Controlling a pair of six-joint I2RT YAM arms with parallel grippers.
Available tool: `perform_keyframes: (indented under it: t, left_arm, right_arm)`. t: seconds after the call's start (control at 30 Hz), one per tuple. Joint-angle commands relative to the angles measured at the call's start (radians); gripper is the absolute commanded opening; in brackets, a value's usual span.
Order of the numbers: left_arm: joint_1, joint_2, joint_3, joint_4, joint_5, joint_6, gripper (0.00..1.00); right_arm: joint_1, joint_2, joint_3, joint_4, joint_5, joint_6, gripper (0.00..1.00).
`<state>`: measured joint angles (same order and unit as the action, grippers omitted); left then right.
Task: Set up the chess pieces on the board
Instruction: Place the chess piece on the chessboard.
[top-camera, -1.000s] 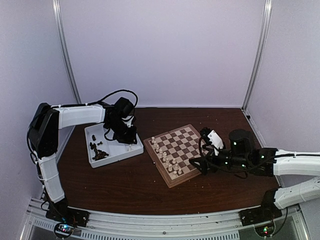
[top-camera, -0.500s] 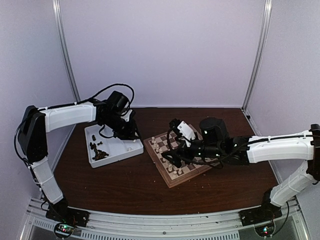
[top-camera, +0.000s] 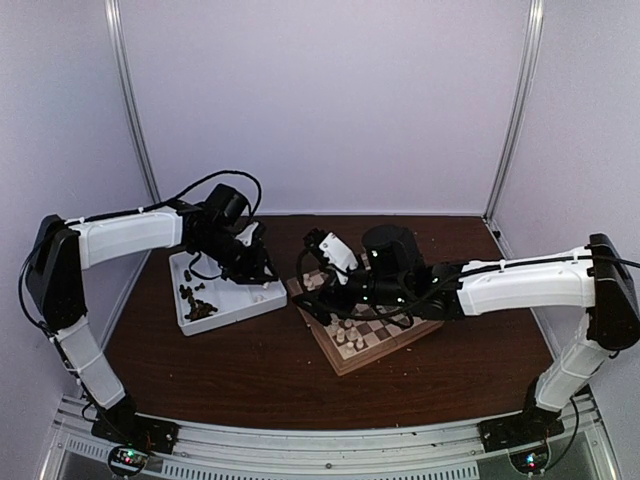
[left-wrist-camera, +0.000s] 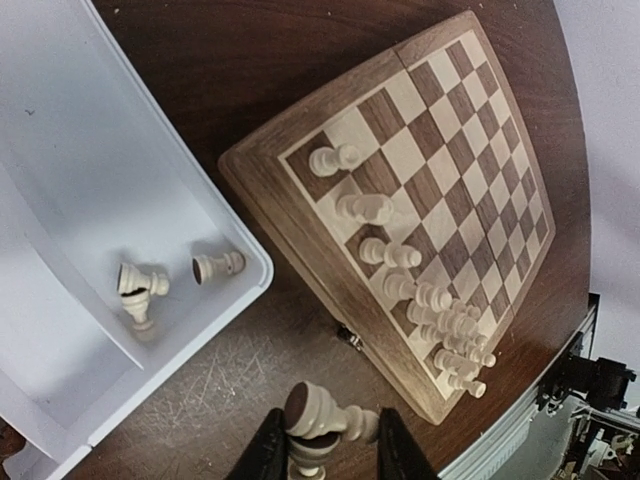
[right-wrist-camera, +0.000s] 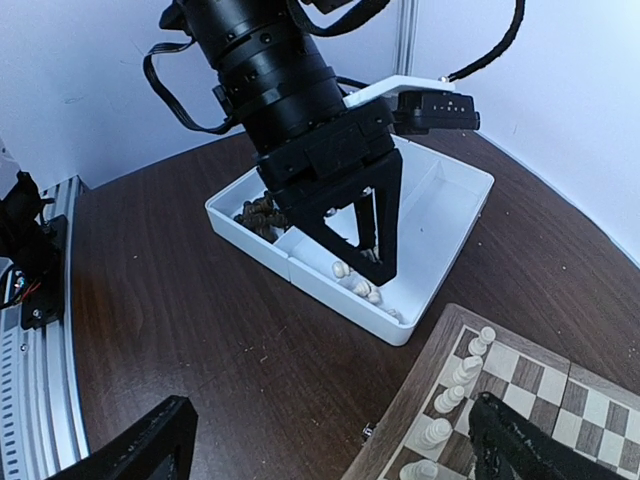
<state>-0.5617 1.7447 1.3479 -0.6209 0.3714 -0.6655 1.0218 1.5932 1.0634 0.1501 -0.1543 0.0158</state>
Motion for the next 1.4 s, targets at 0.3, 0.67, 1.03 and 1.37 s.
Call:
perform_keyframes:
  t: [0.3, 0.67, 1.03, 1.37]
  left_arm:
    - [0.009, -0.205, -0.143, 0.166, 0.014, -0.162, 0.23]
    - [0.013, -0.318, -0.278, 0.382, 0.003, -0.373, 0.27]
    - [0.032, -0.331, -0.311, 0.421, 0.015, -0.424, 0.28]
    - [0.060, -0.340, -0.341, 0.458, 0.047, -0.449, 0.29]
  right_arm:
    - [0.010, 0.220, 0.190, 0.105, 0.131, 0.142, 0.91]
    - [0.023, 0.345, 0.273, 0.256, 0.117, 0.273, 0.83]
    - [0.023, 0.433, 0.353, 0.318, 0.120, 0.319, 0.66]
    - [0.018, 0.482, 0.384, 0.352, 0.105, 0.370, 0.53]
